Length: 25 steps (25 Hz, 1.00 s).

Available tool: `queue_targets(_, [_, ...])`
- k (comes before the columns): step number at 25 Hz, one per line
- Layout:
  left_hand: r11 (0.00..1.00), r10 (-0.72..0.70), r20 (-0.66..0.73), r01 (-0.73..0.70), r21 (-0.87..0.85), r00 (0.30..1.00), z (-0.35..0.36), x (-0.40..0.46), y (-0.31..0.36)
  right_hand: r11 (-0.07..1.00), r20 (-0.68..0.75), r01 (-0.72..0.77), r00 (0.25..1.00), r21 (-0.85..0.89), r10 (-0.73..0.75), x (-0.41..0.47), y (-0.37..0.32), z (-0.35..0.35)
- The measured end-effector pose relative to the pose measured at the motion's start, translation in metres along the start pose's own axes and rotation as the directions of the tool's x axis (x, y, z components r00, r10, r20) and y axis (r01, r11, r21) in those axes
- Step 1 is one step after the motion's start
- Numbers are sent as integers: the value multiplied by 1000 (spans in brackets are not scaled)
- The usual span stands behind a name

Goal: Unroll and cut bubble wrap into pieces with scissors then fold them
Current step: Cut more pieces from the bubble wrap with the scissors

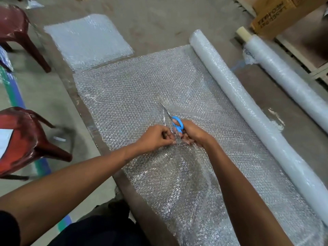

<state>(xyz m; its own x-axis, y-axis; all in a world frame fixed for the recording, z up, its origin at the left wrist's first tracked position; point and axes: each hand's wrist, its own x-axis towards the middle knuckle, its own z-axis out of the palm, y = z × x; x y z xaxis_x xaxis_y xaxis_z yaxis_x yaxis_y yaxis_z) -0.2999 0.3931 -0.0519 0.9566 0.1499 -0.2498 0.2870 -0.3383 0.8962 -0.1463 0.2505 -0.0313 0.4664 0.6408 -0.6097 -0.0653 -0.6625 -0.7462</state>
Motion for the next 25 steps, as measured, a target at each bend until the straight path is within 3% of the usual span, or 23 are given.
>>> queue_targets(3, [1000, -3, 31, 2, 4, 1000, -6, 4, 0, 997, -27, -68, 997, 42, 69, 1, -4, 2])
queue_targets(6, [993, 21, 71, -29, 119, 997, -17, 6, 2, 993, -17, -56, 998, 100, 58, 7, -7, 6])
queue_targets(9, [925, 110, -112, -60, 375, 988, -39, 11, -4, 994, 2, -9, 1000, 110, 9, 11, -2, 6])
queue_targets(12, [868, 109, -316, 64, 492, 943, -58, 29, -19, 995, 1, -6, 1000, 100, 6, 11, -1, 4])
queue_targets(16, [843, 46, -318, 134, 521, 947, -62, 48, -23, 991, 5, -68, 998, 117, 68, 11, -8, 6])
queue_targets(20, [891, 79, -334, 84, 445, 939, -68, 49, -24, 991, 4, -58, 998, 125, 58, 18, -14, 7])
queue_targets(25, [877, 137, -301, 26, 480, 944, -75, 46, -26, 998, 22, -16, 1000, 65, 15, 26, -20, 4])
